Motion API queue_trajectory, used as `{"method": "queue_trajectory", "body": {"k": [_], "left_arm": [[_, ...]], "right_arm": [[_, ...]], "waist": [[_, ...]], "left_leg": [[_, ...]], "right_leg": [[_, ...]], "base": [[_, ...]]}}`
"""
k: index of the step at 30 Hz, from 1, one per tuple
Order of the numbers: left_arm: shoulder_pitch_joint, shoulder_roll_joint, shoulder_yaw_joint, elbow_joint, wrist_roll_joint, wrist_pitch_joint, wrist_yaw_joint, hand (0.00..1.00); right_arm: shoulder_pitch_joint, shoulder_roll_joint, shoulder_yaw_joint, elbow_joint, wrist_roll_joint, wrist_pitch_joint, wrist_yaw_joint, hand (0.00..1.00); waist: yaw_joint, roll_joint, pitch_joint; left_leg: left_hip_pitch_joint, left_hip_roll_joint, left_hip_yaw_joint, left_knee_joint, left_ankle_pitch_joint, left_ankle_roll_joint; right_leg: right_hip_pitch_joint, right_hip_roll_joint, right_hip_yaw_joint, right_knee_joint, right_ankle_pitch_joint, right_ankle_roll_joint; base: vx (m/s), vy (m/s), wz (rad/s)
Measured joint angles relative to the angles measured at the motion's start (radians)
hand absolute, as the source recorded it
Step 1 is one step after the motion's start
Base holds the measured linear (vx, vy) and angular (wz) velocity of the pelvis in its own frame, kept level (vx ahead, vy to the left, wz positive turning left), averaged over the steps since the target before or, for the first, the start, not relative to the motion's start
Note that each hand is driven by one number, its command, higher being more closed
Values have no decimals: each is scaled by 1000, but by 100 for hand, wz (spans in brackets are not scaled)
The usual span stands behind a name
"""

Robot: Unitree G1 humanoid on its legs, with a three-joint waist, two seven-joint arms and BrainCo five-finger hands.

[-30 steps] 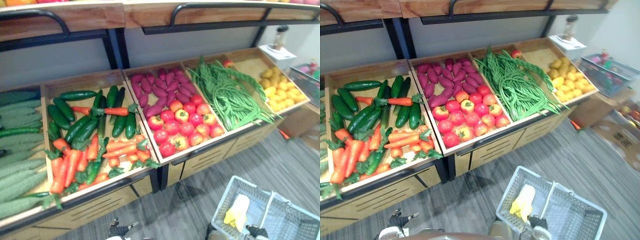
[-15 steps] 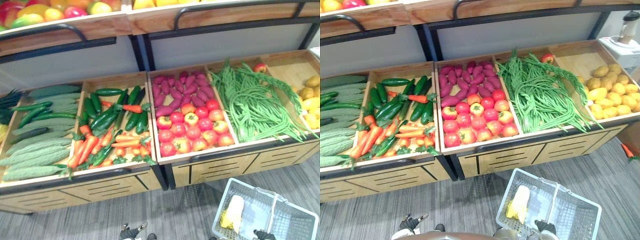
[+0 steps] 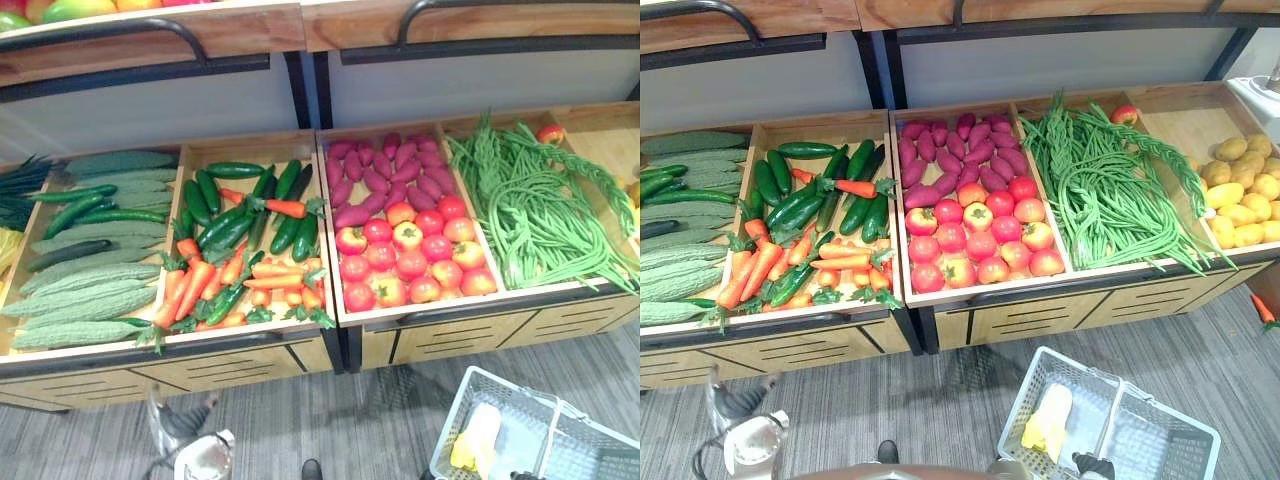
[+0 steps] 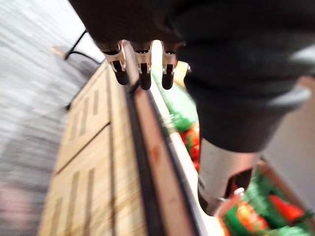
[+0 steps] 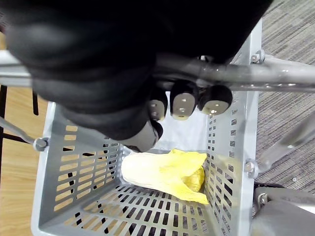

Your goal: Pick vegetable in the basket

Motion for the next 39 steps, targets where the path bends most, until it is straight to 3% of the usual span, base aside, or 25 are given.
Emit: {"method": "queue_trajectory", "body": {"k": [4,11,16,20,24,32,39], "left_arm": [[-11,17,-11,-153,77,-6,62,0],[-10,112,-81,-299,149,-9,67,0],[-15,283,-126,-297,226,-15,-34,0],[-105,472,-182,-138,314,-29,-113,0],[-153,551,-264,-43,374,-31,-148,0],[-288,625,-444,85,459,-41,-196,0],[-392,641,-539,155,498,-37,-227,0]], "right_arm": [[0,-8,44,0,-3,-2,-2,100],[0,-15,70,9,-3,-3,-1,100],[-5,-33,128,-1,-4,-3,6,100],[-3,-63,144,-5,-4,-13,23,100],[-2,-73,145,-9,-13,-22,26,100],[-3,-96,149,-35,-22,-29,38,100],[-15,-95,189,-77,-22,-39,39,100]], "waist": [[-2,-3,-1],[-5,-17,-8],[-16,-14,-7],[-28,-8,-5],[-29,-1,3],[-28,10,39],[-24,8,72]], "left_leg": [[7,-4,1,0,-11,7],[23,-8,3,0,-21,10],[17,-9,33,0,-22,12],[16,-14,62,0,-22,12],[12,-15,85,3,-23,13],[-17,-14,99,10,-23,13],[-39,-14,118,13,-22,13]], "right_leg": [[11,0,11,-11,0,0],[29,-1,23,-26,1,-1],[8,2,56,-41,21,-3],[-14,1,91,-45,36,1],[-30,2,116,-51,47,1],[-73,3,137,-40,54,3],[-115,1,161,-19,53,2]], "base": [[84,14,0],[28,7,-1],[-19,11,-18],[-28,13,-24],[-19,3,-17],[-5,-12,-7],[1,-7,-7]]}}
